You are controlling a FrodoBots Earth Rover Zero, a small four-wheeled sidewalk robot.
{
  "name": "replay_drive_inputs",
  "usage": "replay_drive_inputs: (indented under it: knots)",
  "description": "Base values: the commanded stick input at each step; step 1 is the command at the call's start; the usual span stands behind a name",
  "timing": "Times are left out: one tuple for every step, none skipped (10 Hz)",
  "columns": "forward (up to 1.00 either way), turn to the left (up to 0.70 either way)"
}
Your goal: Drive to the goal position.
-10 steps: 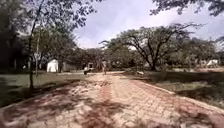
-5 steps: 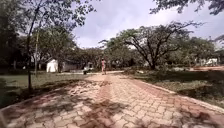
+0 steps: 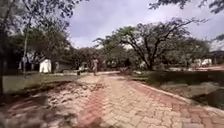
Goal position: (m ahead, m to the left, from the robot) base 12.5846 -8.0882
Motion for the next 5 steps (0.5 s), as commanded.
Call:
replay_drive_inputs:
  knots:
    - [0.70, -0.07]
    - [0.70, 0.00]
    - [0.70, 0.00]
    - [0.70, 0.00]
    - [0.70, 0.00]
